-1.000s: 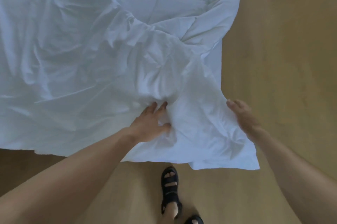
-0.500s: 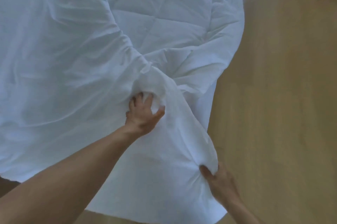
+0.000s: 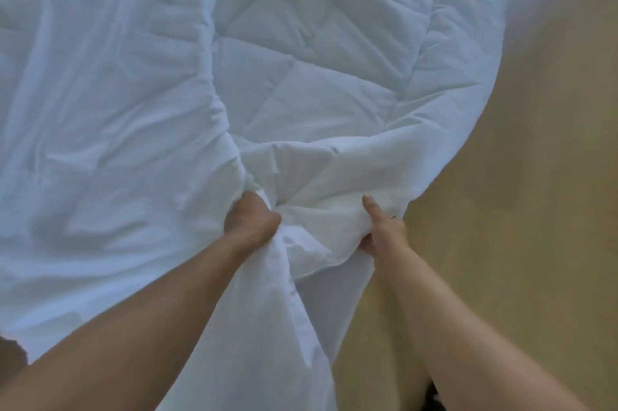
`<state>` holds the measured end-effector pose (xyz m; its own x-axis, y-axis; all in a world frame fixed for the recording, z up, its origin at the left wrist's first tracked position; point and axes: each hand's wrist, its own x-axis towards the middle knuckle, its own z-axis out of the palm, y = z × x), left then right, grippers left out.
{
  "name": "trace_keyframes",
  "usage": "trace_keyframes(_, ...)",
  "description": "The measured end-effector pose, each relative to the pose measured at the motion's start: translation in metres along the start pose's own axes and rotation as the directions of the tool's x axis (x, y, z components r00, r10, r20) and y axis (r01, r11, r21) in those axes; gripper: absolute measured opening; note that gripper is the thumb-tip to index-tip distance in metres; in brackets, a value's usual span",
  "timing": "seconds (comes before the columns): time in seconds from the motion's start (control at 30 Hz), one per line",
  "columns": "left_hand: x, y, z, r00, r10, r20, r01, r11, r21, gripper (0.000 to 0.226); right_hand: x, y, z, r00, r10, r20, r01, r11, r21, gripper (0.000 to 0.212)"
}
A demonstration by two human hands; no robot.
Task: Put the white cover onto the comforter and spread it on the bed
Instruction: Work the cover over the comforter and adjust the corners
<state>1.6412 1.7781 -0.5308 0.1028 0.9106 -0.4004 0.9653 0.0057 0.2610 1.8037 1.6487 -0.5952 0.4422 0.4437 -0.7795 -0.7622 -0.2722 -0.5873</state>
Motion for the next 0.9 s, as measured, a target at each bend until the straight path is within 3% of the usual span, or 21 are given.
trace_keyframes(0.07,-0.005,0.008,0.000,0.999,-0.014,-0.033,0.012,0.997,-0.078,0.019,0.008,-0.021,-0.005,1.000,-0.015,0.026,0.016,0.998,-0.060,0.025)
trace_keyframes(0.13,-0.017,0.022,-0.006,1.000,0.020,0.009,-0.017,0.967,-0.255,0.007,0.002,-0.041,-0.019,0.981,-0.188,0.053,0.193,0.971,-0.140,0.012)
trace_keyframes(0.17,-0.026,0.033,-0.009,0.995,0.060,0.075,-0.032,0.944,-0.329,0.011,-0.005,-0.053,-0.031,0.956,-0.284,0.074,0.292,0.943,-0.156,0.020)
trace_keyframes(0.23,-0.042,0.056,-0.006,0.953,0.185,0.238,-0.087,0.924,-0.371,0.010,-0.011,-0.067,-0.064,0.941,-0.330,0.072,0.337,0.908,-0.248,0.038)
trace_keyframes(0.3,-0.050,0.072,0.010,0.879,0.221,0.422,-0.108,0.955,-0.276,0.011,-0.010,-0.065,-0.096,0.987,-0.118,0.112,0.158,0.856,-0.493,0.028)
trace_keyframes(0.37,-0.037,0.081,0.028,0.794,0.173,0.583,-0.159,0.984,-0.075,0.015,-0.005,-0.063,-0.114,0.968,0.168,0.187,0.025,0.675,-0.737,0.023)
trace_keyframes(0.43,-0.013,0.096,0.033,0.742,0.013,0.670,-0.176,0.968,0.177,0.029,0.012,-0.082,-0.114,0.972,0.133,0.193,0.091,0.547,-0.832,0.032)
trace_keyframes(0.5,0.016,0.120,0.021,0.856,-0.065,0.512,-0.134,0.930,0.343,0.059,0.035,-0.122,-0.101,0.986,-0.110,0.127,0.163,0.462,-0.872,0.040)
trace_keyframes(0.57,0.046,0.147,-0.002,0.987,0.020,0.162,-0.091,0.892,0.443,0.063,0.050,-0.162,-0.081,0.922,-0.371,0.115,0.251,0.343,-0.905,0.053)
trace_keyframes(0.63,0.084,0.168,-0.018,0.995,0.050,-0.087,-0.010,0.913,0.408,0.064,0.064,-0.189,-0.055,0.849,-0.446,0.282,0.398,0.191,-0.897,0.056)
trace_keyframes(0.7,0.120,0.175,-0.020,0.994,-0.066,-0.084,0.090,0.937,0.338,0.079,0.081,-0.205,-0.023,0.826,-0.336,0.453,0.514,0.117,-0.850,0.051)
trace_keyframes(0.77,0.150,0.175,-0.015,0.982,-0.185,-0.029,0.186,0.944,0.271,0.080,0.103,-0.217,0.012,0.825,-0.220,0.521,0.552,0.110,-0.827,0.049)
trace_keyframes(0.9,0.183,0.171,-0.024,0.977,-0.205,-0.054,0.203,0.978,-0.041,0.030,0.138,-0.232,0.083,0.824,-0.057,0.564,0.563,0.199,-0.802,0.047)
